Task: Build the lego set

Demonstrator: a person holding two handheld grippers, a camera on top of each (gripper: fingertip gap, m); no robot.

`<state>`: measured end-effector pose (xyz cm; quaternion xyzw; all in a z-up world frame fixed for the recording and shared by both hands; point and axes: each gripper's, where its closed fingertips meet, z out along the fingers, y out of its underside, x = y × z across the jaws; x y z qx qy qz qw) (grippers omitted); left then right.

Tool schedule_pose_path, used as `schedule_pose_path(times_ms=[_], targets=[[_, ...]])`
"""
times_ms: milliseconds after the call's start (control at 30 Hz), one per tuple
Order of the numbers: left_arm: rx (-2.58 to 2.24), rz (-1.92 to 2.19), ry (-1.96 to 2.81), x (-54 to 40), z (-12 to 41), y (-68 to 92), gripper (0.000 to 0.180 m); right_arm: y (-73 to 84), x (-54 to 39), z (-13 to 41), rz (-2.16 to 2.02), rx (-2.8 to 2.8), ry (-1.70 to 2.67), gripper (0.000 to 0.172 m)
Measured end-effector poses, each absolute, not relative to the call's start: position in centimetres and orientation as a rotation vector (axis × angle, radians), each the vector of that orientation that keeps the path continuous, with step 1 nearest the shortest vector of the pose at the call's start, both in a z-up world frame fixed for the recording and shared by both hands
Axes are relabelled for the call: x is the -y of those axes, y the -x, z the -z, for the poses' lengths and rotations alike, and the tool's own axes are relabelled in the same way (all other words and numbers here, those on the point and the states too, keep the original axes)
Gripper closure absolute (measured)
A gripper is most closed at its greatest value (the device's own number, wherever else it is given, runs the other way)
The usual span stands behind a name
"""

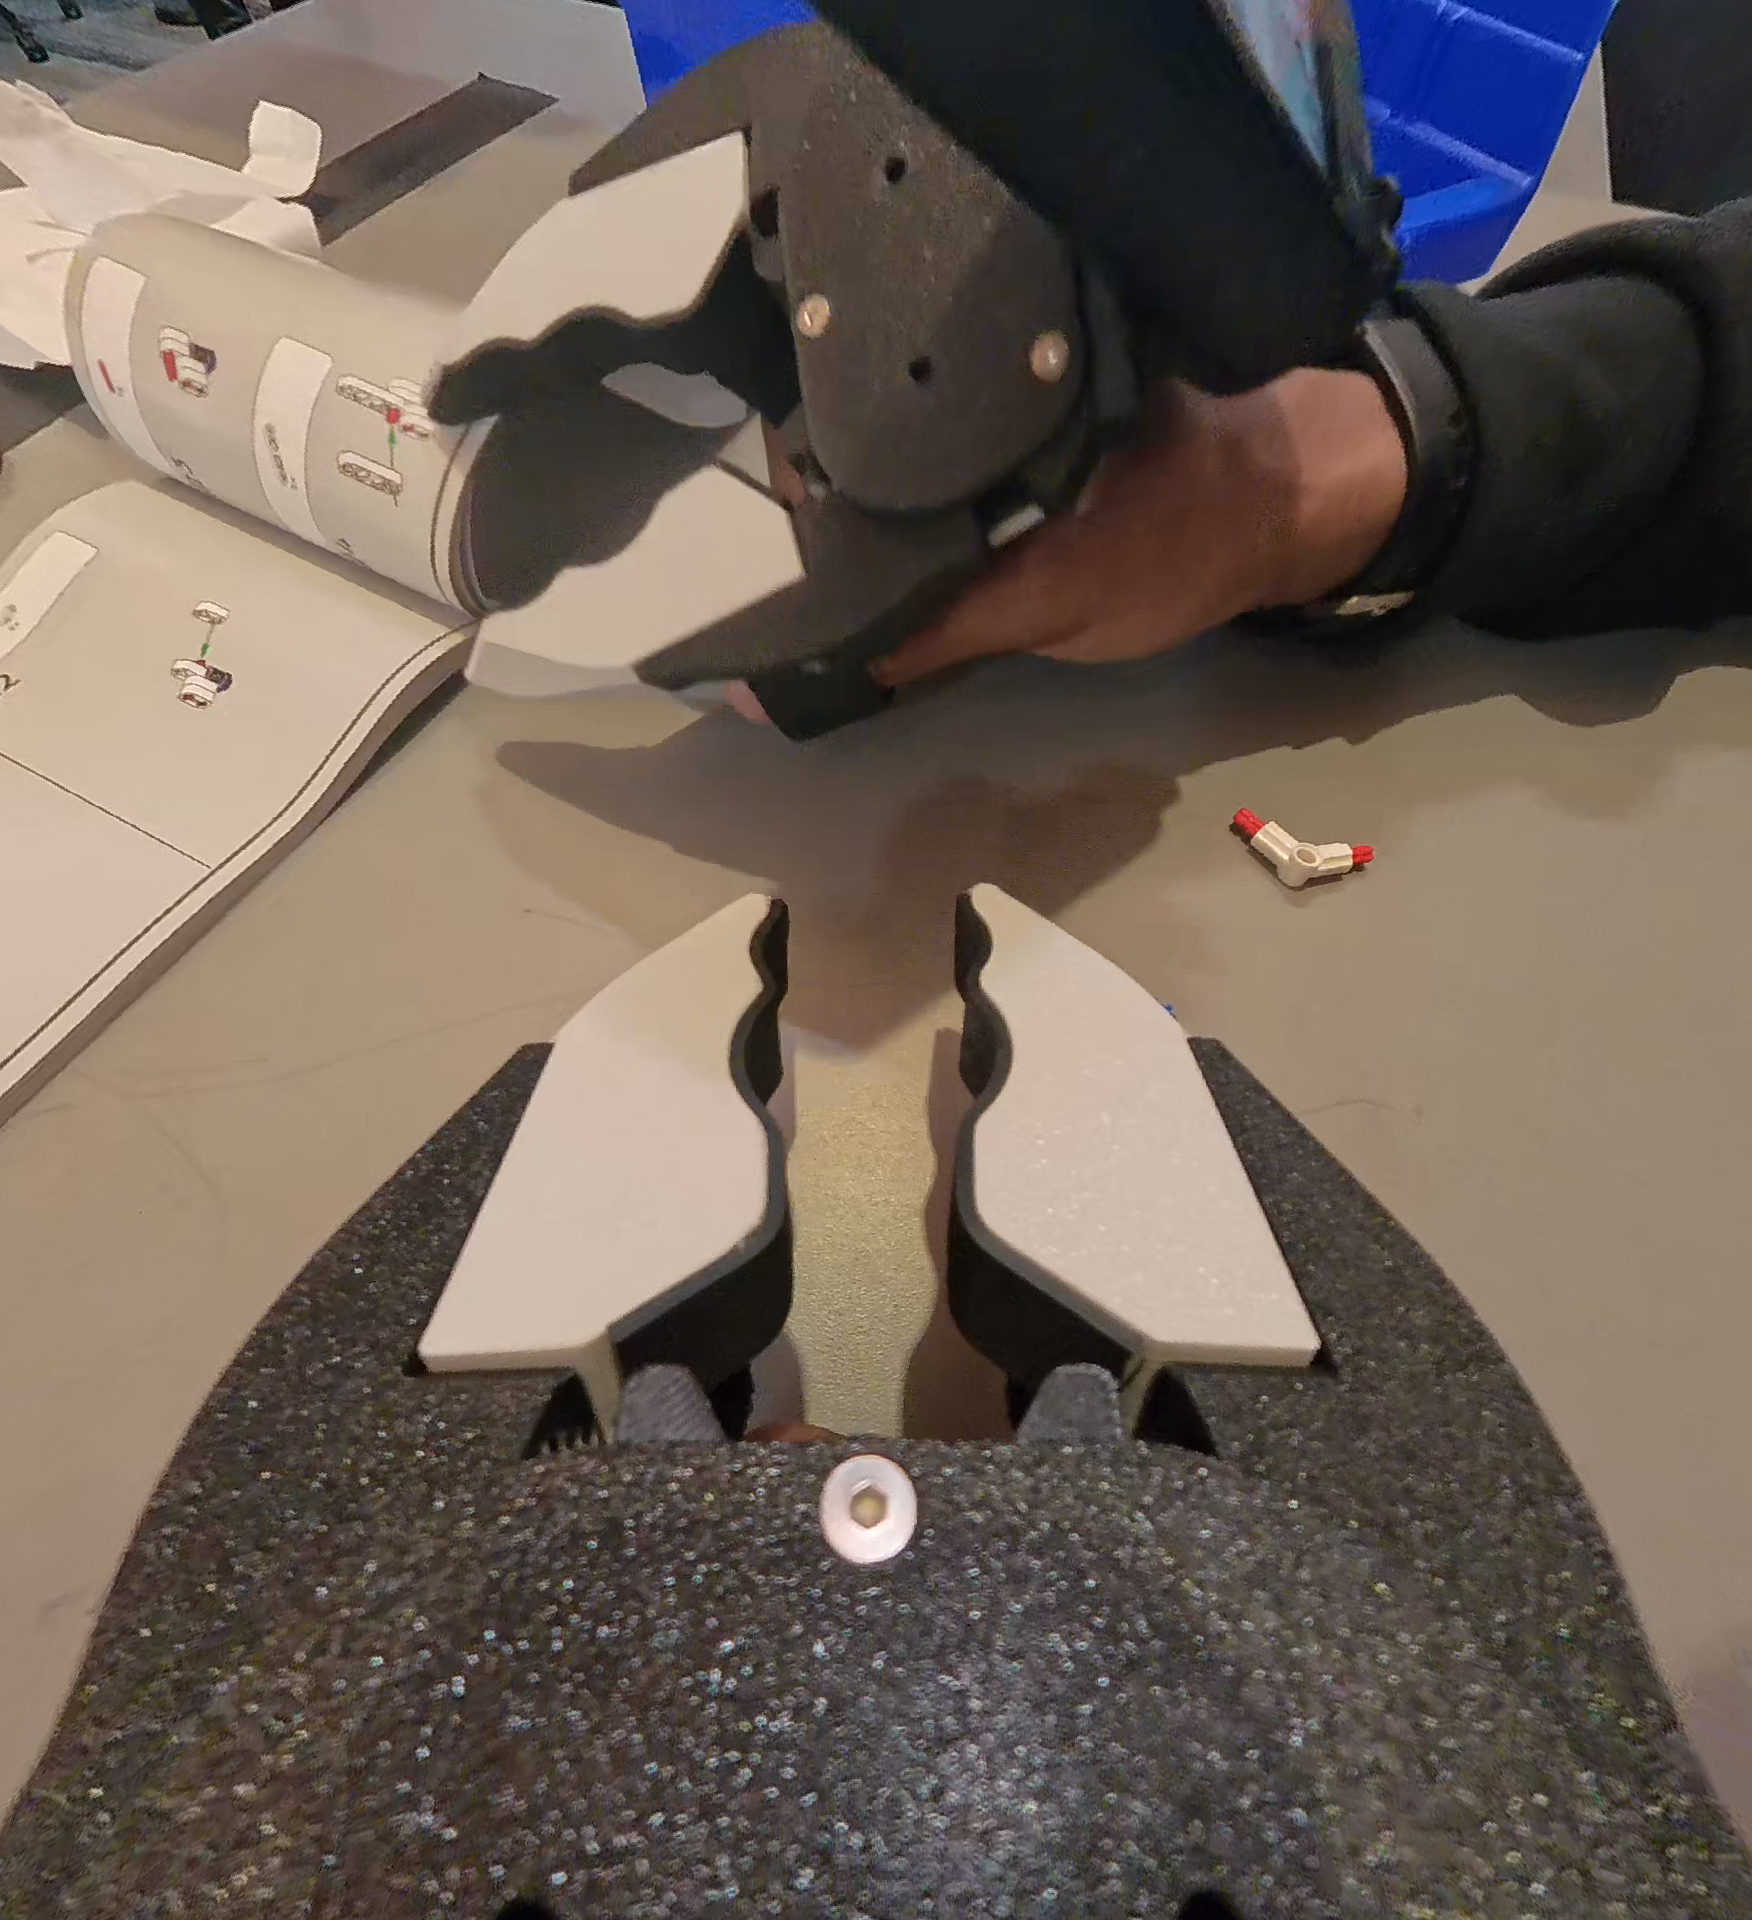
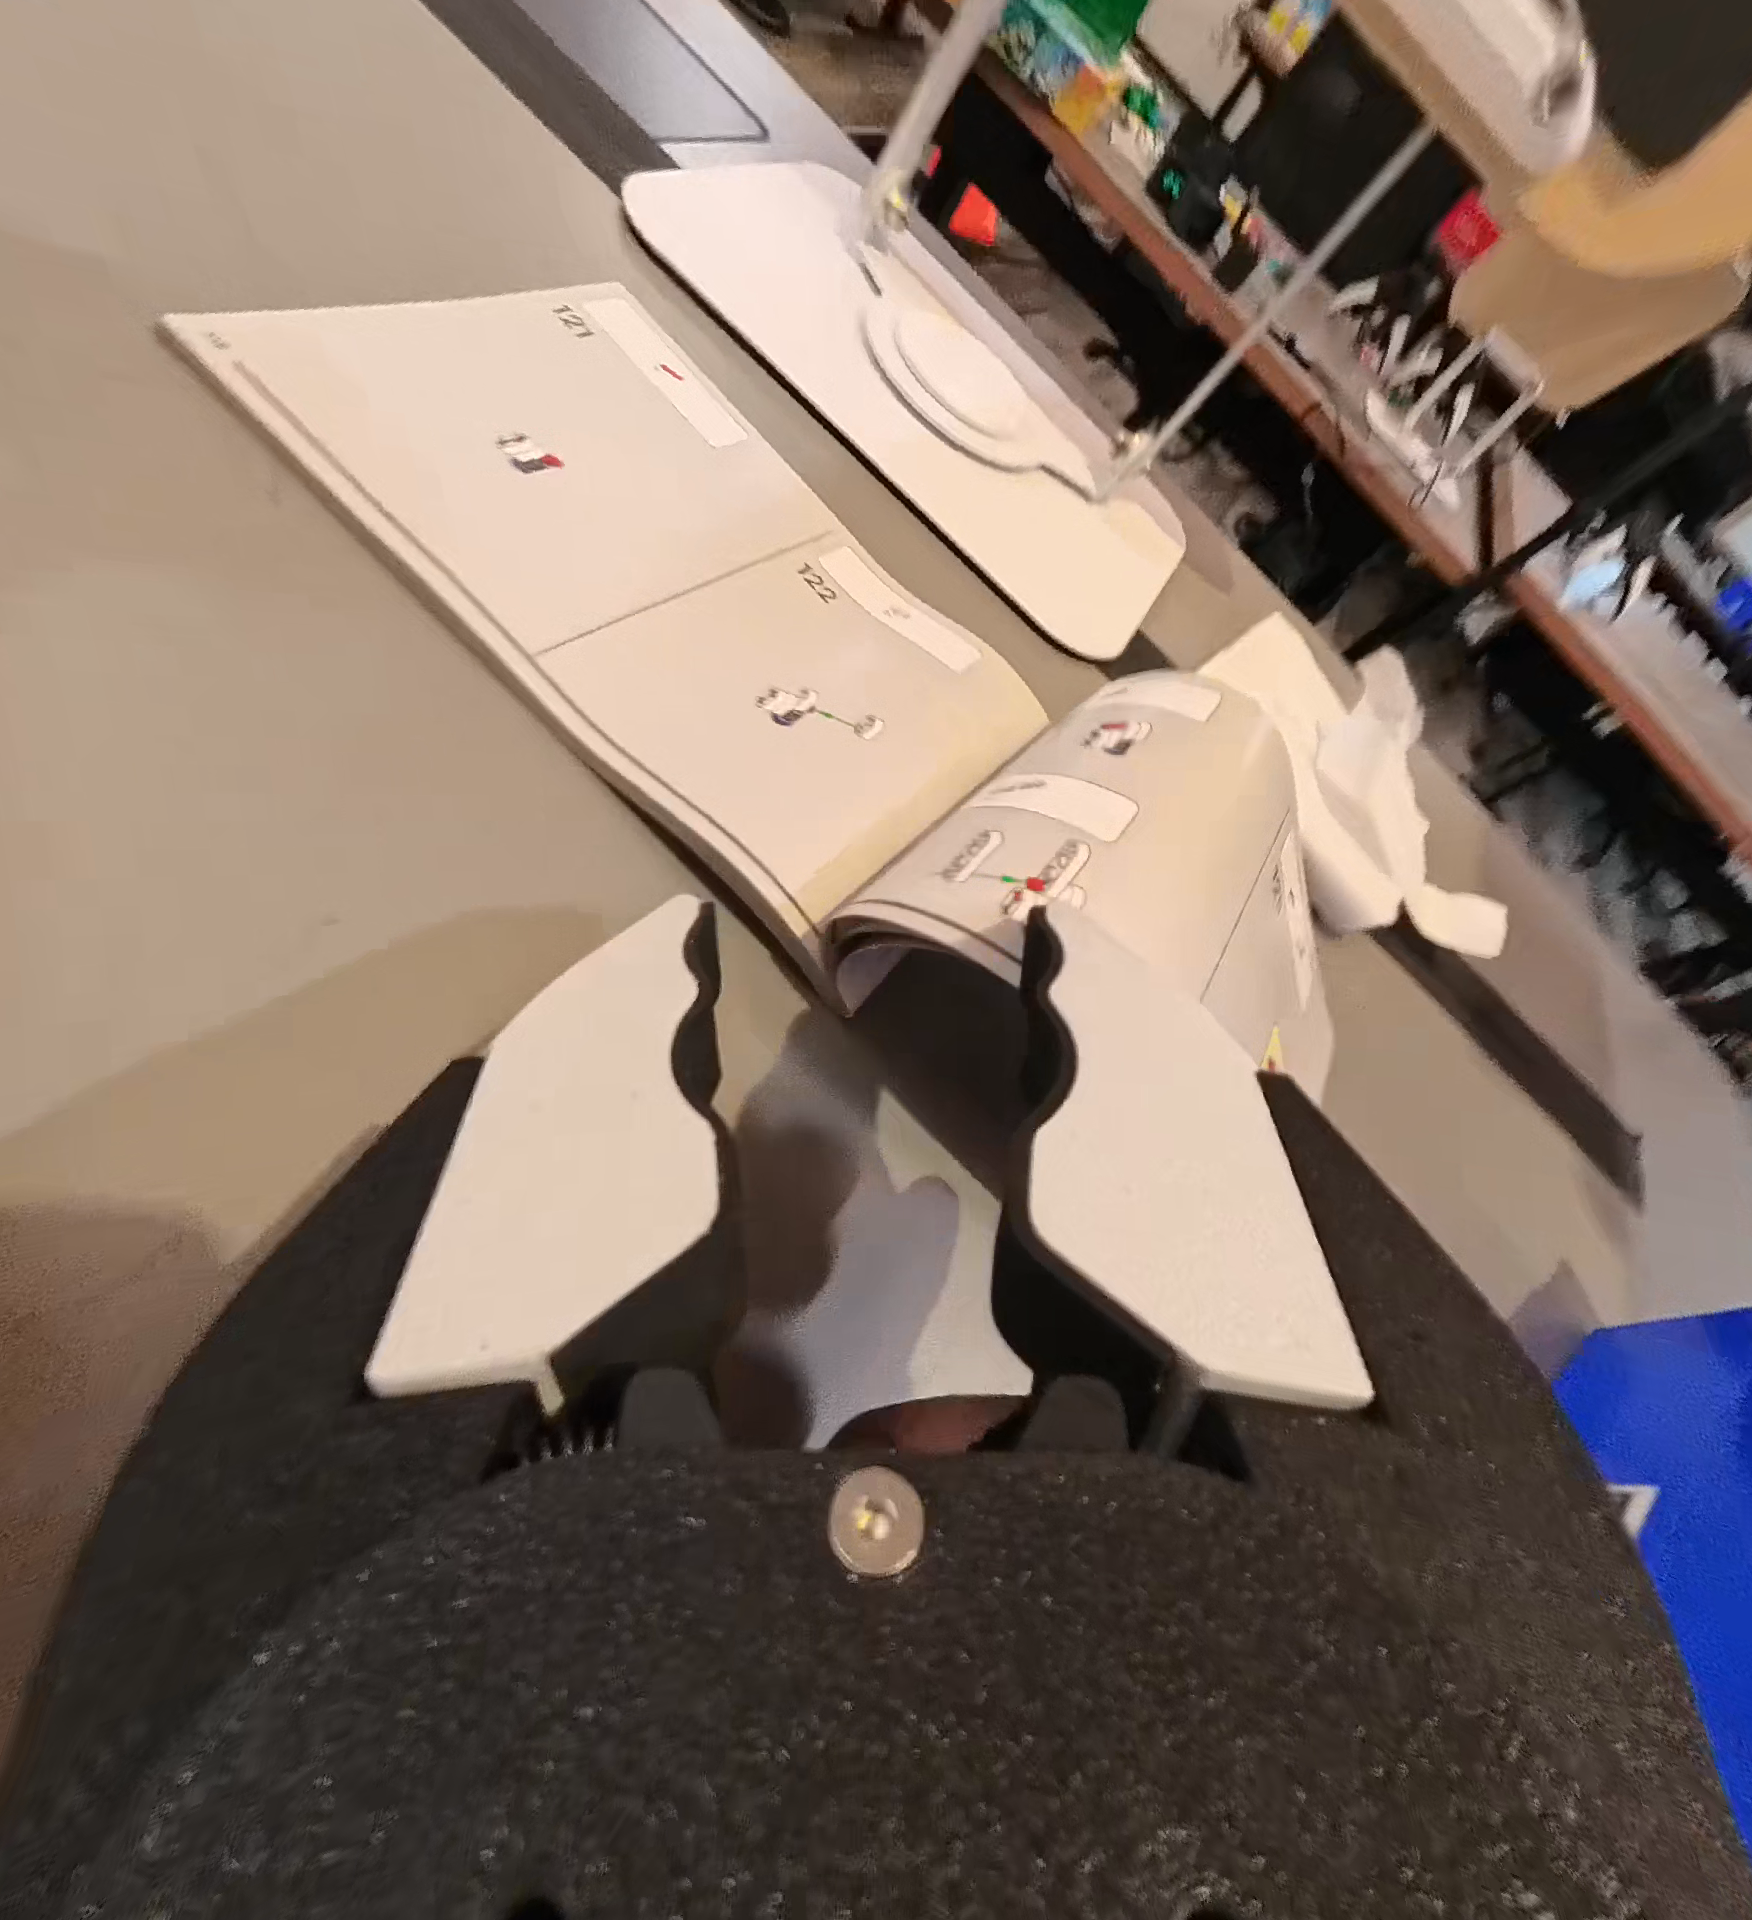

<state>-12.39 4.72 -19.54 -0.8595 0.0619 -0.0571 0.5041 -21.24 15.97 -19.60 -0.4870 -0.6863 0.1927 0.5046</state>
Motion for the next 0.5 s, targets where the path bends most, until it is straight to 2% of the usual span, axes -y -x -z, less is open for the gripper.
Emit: schedule_pose_path(times_ms=[133, 500], targets=[[-0.135, 0.153, 2.075, -4.8, 19.5, 12.5, 0.15, 21.1, -14.7, 19.7, -0.389, 1.691, 1.031, 0.117], [-0.129, 0.169, 2.076, -4.8, 19.5, 12.6, 0.15, 20.9, -13.8, 19.5, -0.446, 1.722, 0.983, 0.119]])
